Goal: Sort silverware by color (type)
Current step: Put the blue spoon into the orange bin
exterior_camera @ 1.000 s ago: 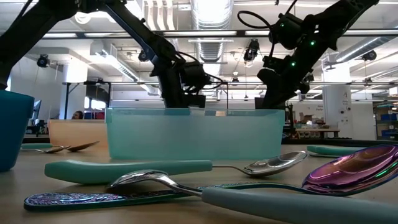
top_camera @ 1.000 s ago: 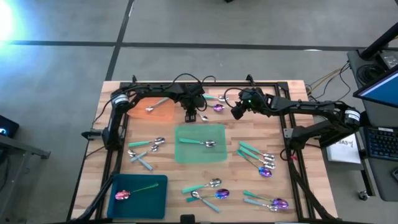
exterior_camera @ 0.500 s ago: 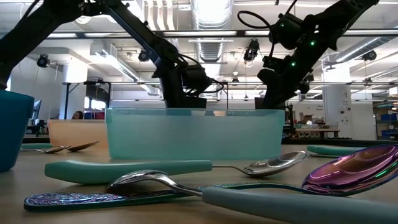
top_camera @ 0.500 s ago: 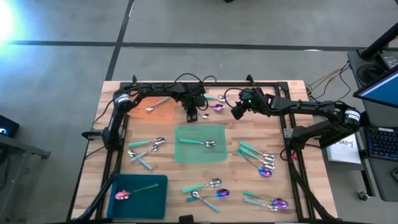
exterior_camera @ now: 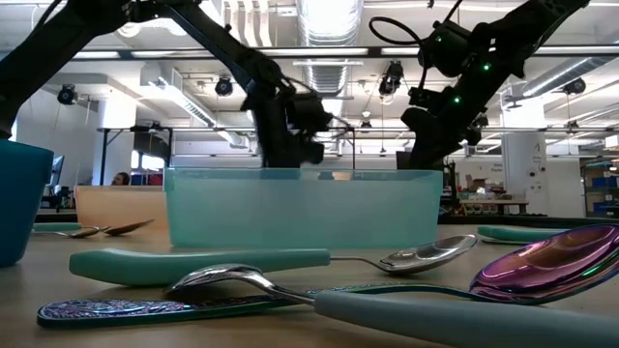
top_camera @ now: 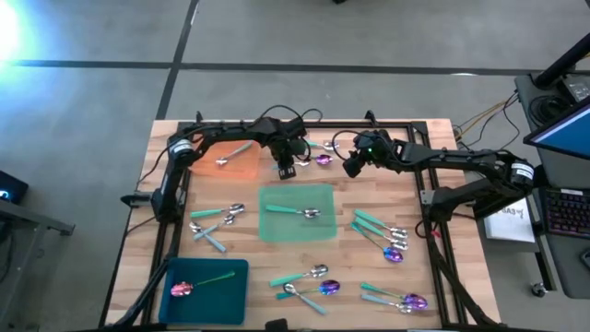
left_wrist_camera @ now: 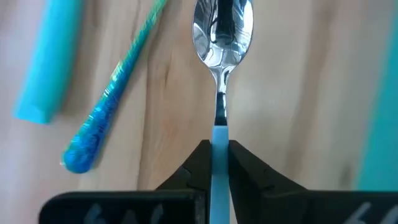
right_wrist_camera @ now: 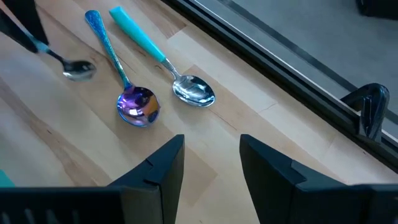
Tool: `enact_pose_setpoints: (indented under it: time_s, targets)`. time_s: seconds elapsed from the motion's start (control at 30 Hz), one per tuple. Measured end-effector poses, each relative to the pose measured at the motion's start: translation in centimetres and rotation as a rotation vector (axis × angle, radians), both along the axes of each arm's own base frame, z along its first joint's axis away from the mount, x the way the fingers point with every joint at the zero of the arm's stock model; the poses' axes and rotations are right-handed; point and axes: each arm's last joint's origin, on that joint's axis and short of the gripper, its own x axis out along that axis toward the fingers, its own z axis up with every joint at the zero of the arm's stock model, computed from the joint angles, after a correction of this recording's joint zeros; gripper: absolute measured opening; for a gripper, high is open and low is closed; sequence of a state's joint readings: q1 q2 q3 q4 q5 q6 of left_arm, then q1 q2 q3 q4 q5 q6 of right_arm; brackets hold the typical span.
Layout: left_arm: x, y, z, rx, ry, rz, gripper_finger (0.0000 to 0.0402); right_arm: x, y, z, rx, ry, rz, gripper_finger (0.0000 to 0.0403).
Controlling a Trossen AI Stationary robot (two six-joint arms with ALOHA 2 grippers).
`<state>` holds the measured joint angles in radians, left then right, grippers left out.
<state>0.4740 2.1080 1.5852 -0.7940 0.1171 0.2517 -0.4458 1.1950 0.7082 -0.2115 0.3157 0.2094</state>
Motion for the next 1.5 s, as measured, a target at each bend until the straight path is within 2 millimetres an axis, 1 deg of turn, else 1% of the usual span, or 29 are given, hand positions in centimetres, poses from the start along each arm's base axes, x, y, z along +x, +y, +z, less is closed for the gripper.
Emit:
enact_pose_setpoints:
  time_s: [0.2,0.27,0.4,0.6,0.7,0.77,0.83,0.97,1.1,1.27,1.43,1.5]
  targets:
    - [-0.1,-0.2,2.7,-0.025,0.038,-0.004,0.0014,0.0,0.0,0.0,0.000,0.001,0.001,0.0146]
    - [-0.6,-0.4,3.9,-0.040,0.076,-0.022,0.0014,0.0,0.0,0.0,0.001,0.002,0.001,0.0146]
    - [-2.4,-1.0,5.8,-0.075,0.151,-0.046,0.0014,-0.1,0.1,-0.1,0.009,0.019,0.001,0.0146]
    - [-6.2,-1.2,9.2,-0.069,0.141,0.009,0.0014,-0.2,0.1,-0.3,0.012,0.026,0.001,0.0146]
    - [-8.6,-0.9,10.5,-0.058,0.114,0.076,0.0014,-0.2,0.1,-0.3,0.013,0.027,0.001,0.0146]
    - [-10.6,-0.7,11.0,-0.025,0.108,0.138,0.0014,-0.2,0.1,-0.3,0.012,0.026,0.001,0.0146]
    - [-12.4,-0.2,10.7,0.031,0.120,0.224,0.0015,-0.2,0.1,-0.3,0.012,0.026,0.001,0.0146]
    - [-16.0,0.5,9.4,0.106,0.130,0.381,0.0021,-0.2,0.1,-0.3,0.013,0.027,0.001,0.0146]
    - [-18.2,1.0,7.4,0.130,0.071,0.494,0.0020,-0.2,0.1,-0.3,0.015,0.024,-0.003,0.0146]
    - [-19.5,1.2,5.6,0.126,0.064,0.560,0.0035,-0.2,0.1,-0.3,0.021,0.017,-0.011,0.0146]
    - [-19.5,1.2,4.4,0.144,0.035,0.565,0.0064,-0.2,0.1,-0.3,0.025,0.012,-0.017,0.0146]
    - [-19.5,1.2,4.3,0.144,0.033,0.565,0.0074,-0.3,0.1,-0.4,0.029,0.018,-0.018,0.0146]
